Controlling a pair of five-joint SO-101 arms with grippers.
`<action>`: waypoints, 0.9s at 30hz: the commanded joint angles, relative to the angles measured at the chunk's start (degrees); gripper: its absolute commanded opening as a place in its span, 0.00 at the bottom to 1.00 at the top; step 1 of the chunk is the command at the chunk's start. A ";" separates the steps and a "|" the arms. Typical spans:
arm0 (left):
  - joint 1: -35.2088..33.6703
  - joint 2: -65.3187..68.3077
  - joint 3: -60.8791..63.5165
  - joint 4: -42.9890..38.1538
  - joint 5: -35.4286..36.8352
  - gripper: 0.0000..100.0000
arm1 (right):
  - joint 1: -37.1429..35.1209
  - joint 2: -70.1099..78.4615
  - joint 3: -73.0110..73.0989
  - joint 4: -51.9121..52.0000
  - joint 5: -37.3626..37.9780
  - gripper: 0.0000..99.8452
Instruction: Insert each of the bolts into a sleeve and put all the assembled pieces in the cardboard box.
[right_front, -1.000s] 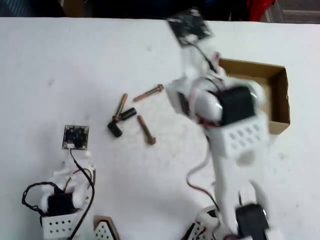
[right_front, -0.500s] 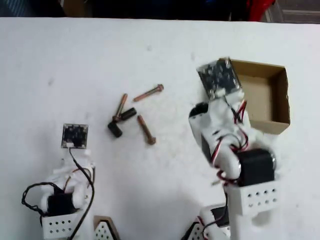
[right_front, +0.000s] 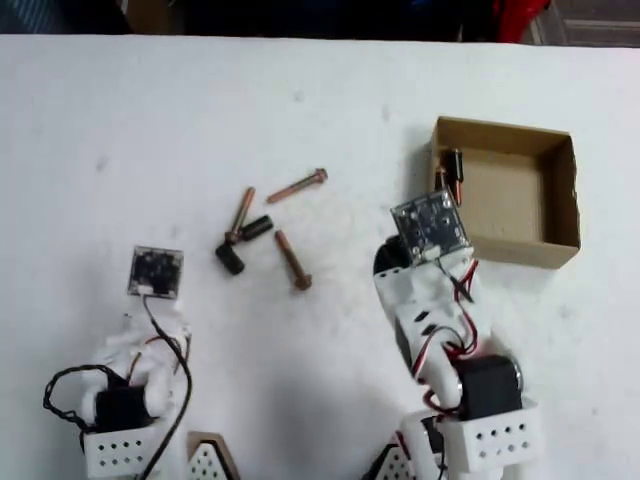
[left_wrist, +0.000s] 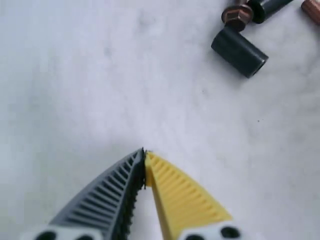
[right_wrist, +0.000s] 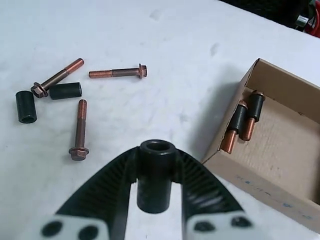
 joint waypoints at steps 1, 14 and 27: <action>-0.57 -0.84 -0.26 -3.96 -15.03 0.03 | 0.66 -3.91 2.55 -2.95 0.09 0.02; -0.40 -0.84 -1.23 -7.82 -20.13 0.02 | 1.19 -15.16 15.12 -7.16 0.09 0.02; -0.13 -0.57 -16.70 -2.11 -19.69 0.03 | 4.62 -27.12 23.65 -6.90 0.00 0.02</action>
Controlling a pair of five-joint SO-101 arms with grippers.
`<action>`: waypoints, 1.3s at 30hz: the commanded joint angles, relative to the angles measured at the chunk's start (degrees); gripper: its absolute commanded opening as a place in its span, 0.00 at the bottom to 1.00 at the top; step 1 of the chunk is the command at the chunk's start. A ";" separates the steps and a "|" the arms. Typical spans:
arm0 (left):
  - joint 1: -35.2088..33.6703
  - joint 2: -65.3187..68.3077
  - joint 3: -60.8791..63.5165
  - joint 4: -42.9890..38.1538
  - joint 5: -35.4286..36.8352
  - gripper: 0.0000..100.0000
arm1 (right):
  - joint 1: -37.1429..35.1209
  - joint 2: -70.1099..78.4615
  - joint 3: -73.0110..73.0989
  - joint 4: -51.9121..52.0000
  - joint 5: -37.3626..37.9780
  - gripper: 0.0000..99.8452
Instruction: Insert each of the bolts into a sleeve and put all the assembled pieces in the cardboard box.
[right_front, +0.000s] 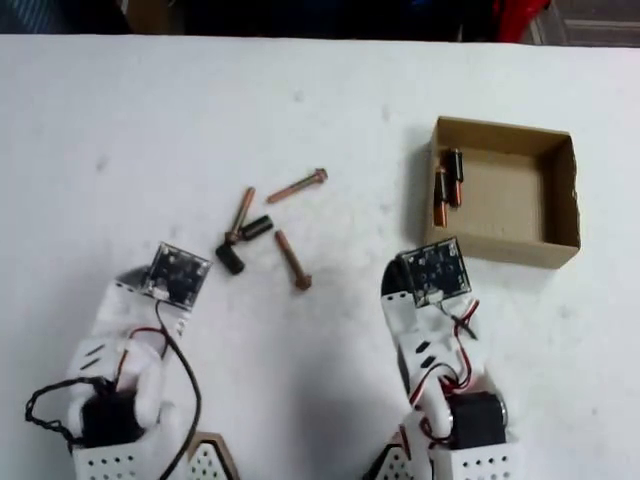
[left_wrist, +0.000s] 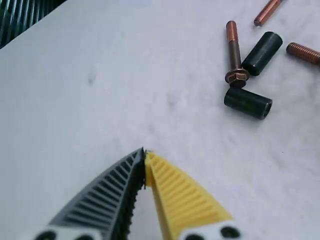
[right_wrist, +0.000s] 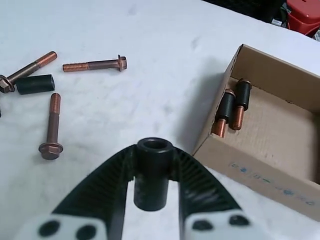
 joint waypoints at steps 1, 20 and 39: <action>-0.13 -0.57 -7.91 3.78 -0.88 0.03 | 0.84 -3.21 0.79 -1.27 0.00 0.02; 3.56 35.03 -38.86 9.14 -4.57 0.03 | 0.92 -3.12 7.82 -7.69 -3.25 0.02; 20.62 64.48 -46.07 -2.99 -8.70 0.03 | 0.92 -3.12 8.62 -7.52 -3.16 0.02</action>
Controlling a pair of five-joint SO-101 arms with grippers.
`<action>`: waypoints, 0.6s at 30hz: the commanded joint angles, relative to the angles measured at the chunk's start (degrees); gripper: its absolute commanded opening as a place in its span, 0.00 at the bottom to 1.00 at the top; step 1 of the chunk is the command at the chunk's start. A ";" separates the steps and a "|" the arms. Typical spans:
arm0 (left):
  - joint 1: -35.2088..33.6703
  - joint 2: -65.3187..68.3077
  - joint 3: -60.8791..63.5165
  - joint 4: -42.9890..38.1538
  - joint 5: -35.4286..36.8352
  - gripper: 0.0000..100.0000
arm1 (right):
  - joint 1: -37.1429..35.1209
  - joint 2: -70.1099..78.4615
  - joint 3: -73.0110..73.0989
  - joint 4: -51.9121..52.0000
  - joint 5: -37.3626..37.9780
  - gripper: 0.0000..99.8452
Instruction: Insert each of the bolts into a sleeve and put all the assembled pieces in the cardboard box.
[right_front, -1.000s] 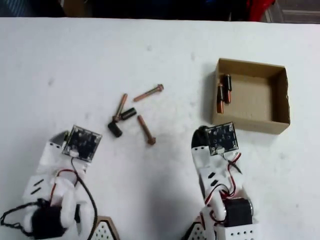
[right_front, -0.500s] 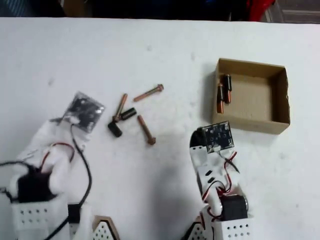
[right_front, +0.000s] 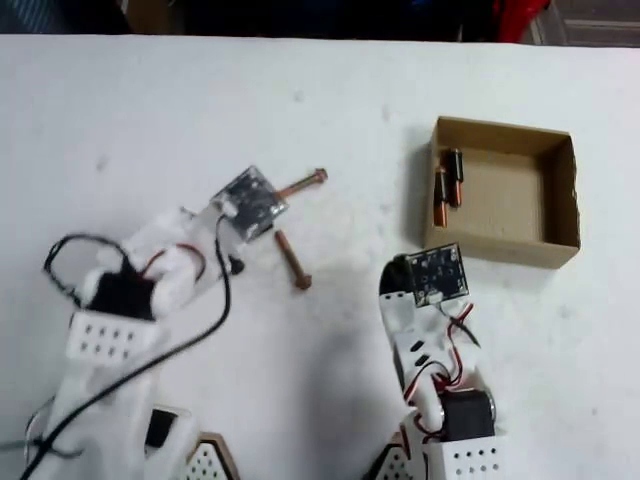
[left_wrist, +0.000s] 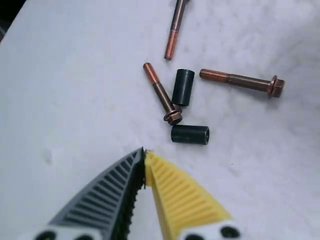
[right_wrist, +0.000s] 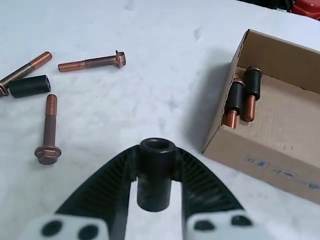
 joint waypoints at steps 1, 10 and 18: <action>3.03 8.84 -7.30 -2.02 -0.44 0.03 | 0.57 -0.57 -0.44 -1.19 -0.09 0.02; 6.46 25.89 -20.04 -2.02 -0.79 0.03 | 0.57 -0.57 -0.44 -1.10 -0.09 0.02; 6.11 43.65 -34.99 -2.02 -0.53 0.03 | 0.57 -0.57 -0.35 -1.10 0.00 0.02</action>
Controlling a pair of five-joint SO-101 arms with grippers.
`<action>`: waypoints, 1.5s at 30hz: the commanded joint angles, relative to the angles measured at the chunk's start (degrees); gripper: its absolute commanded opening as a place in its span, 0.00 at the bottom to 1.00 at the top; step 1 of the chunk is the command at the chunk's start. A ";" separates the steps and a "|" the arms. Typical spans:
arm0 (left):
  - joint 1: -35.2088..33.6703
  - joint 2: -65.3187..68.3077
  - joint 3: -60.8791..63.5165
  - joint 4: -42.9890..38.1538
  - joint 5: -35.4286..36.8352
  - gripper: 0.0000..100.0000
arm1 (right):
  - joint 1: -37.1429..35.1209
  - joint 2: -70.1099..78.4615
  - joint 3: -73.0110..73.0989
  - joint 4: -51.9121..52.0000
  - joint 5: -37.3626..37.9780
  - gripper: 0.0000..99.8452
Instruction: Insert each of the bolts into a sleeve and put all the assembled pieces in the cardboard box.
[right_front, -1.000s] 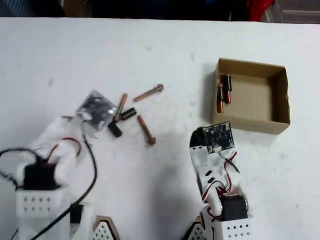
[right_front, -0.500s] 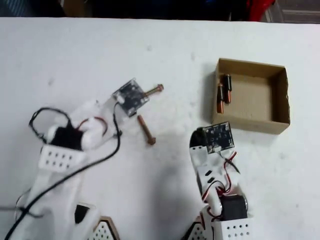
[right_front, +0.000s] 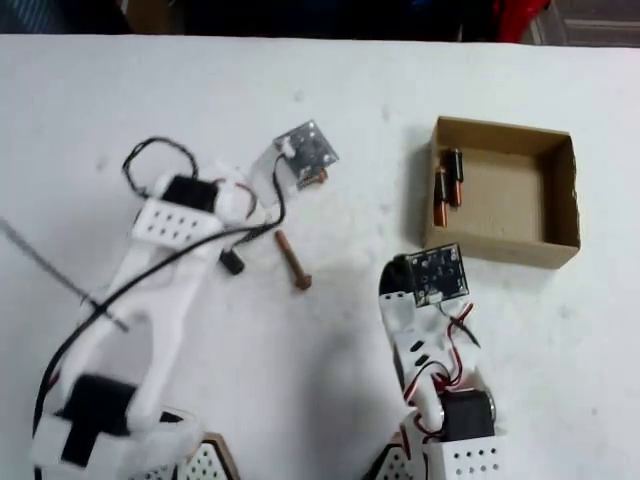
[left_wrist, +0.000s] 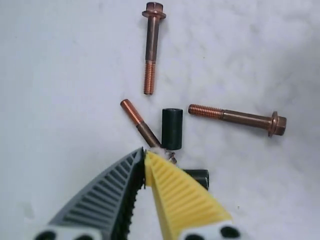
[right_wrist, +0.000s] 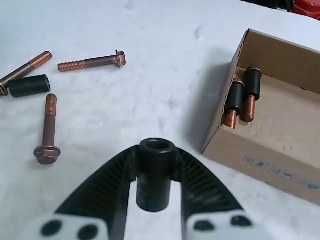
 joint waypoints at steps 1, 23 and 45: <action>0.84 7.96 -10.29 -1.67 -0.53 0.03 | 0.57 -0.57 -0.09 -1.19 0.00 0.02; 0.92 38.37 -39.30 -1.14 -7.74 0.03 | 0.31 -0.57 0.18 -1.10 0.00 0.02; 6.20 59.12 -74.29 16.62 -7.38 0.14 | 0.22 -0.57 0.79 -1.27 0.00 0.02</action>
